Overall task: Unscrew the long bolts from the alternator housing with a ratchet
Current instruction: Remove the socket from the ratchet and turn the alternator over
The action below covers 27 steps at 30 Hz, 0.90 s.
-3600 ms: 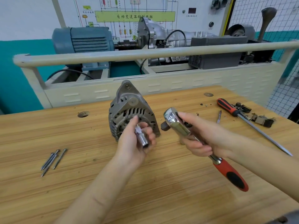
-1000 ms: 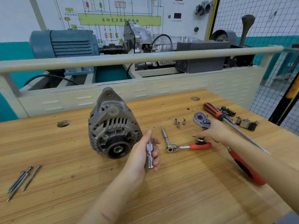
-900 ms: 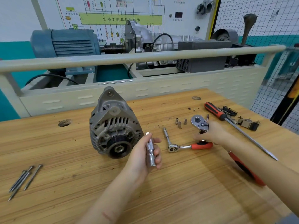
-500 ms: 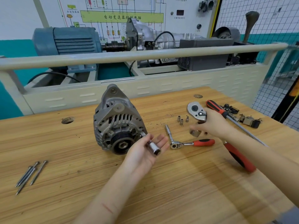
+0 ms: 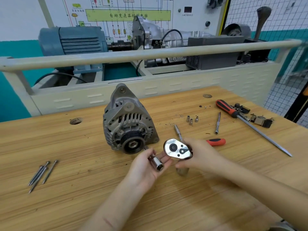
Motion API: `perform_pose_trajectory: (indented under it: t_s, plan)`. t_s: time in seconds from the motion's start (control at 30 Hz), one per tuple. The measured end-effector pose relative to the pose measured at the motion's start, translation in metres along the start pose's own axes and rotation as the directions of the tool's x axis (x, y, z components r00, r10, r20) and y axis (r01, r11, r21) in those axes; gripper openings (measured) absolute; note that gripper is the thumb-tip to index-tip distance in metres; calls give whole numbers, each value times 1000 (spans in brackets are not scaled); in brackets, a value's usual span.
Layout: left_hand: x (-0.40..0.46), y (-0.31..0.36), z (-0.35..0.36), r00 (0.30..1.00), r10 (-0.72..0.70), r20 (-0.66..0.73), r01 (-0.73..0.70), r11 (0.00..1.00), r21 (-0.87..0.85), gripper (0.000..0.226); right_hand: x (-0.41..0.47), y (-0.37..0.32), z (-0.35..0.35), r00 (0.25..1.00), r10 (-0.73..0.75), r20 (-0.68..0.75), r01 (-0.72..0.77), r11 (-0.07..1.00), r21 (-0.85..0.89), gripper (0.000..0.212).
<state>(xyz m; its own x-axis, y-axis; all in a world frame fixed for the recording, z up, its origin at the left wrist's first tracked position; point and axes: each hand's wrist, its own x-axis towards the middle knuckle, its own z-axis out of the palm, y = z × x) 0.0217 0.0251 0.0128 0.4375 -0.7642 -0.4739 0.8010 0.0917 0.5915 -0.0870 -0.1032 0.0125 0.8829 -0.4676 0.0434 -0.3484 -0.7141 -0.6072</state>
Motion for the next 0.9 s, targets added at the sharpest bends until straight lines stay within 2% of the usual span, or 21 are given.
perform_pose_trajectory:
  t_s: [0.17,0.27,0.37,0.43,0.53,0.6,0.67,0.7,0.77,0.9]
  plan:
    - [0,-3,-16,999,36,18,-38,983,178,14,-2,7,12,1000,2,-4,-3,999,-33,37]
    - [-1,-3,-23,997,56,46,-67,956,287,13,-4,6,15,1000,-23,-6,23,1000,-7,43]
    - [-3,-4,-29,990,114,85,-141,865,482,13,-7,5,15,999,-33,-7,33,999,21,45]
    - [-4,-3,-33,976,155,151,-216,703,678,15,-9,5,12,1000,-25,-6,25,999,33,43]
    - [-7,8,-32,950,117,288,-309,250,918,29,-13,3,0,1000,-1,-1,1,996,86,34]
    - [-10,18,-22,928,80,364,-361,-55,931,33,-16,3,-12,1000,28,-13,-26,985,172,31]
    - [-12,26,-5,883,84,462,-422,-289,859,23,-19,4,-23,997,72,-26,-63,962,266,32]
    - [-12,28,5,858,83,506,-448,-360,818,19,-21,5,-28,995,95,-31,-81,950,300,35]
    - [-11,31,23,821,73,566,-482,-441,757,18,-24,7,-35,990,136,-46,-107,915,390,35]
    - [-1,24,49,800,18,600,-479,-583,656,21,-29,9,-47,981,179,-70,-110,819,563,32]
